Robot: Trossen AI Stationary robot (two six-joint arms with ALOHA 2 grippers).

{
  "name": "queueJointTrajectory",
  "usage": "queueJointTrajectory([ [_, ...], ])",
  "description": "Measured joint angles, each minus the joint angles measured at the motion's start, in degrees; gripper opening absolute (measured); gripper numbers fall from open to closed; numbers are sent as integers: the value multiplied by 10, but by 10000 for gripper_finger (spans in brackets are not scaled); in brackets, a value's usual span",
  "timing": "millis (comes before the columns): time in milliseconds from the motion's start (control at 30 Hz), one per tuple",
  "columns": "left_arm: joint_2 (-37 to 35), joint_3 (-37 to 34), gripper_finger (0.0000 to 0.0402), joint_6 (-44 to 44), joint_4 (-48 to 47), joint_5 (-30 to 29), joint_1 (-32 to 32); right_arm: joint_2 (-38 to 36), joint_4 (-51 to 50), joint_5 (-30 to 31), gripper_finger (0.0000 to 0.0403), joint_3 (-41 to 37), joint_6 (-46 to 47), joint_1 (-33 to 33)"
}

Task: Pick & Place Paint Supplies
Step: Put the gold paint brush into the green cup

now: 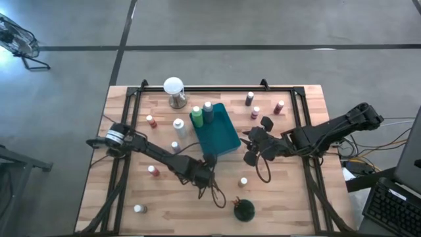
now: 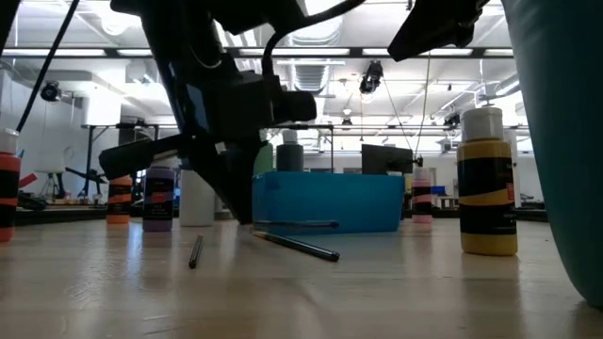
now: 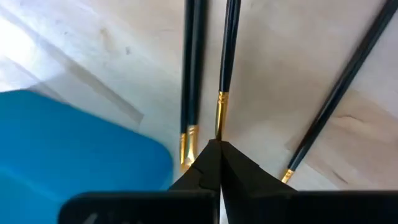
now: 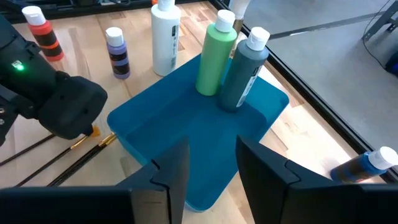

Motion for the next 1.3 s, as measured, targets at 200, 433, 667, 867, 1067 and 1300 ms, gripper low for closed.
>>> queueJointTrajectory([
  [200,-1,0,1,-10,0,-4,-3,0,0,0,141,0,0,0],
  [433,-2,0,0,-11,-2,-3,-3,0,0,0,146,0,0,-2],
  [667,-2,0,0,-23,-4,-10,-8,0,7,0,128,0,3,-2],
  [867,-2,0,0,-22,-4,-80,-28,-1,7,0,116,0,4,-4],
  [1067,-4,0,0,-8,-4,-153,-49,-31,-7,-2,120,-21,40,-4],
  [1300,-31,-4,0,10,-6,-285,-70,-111,107,-77,139,-126,79,-14],
])
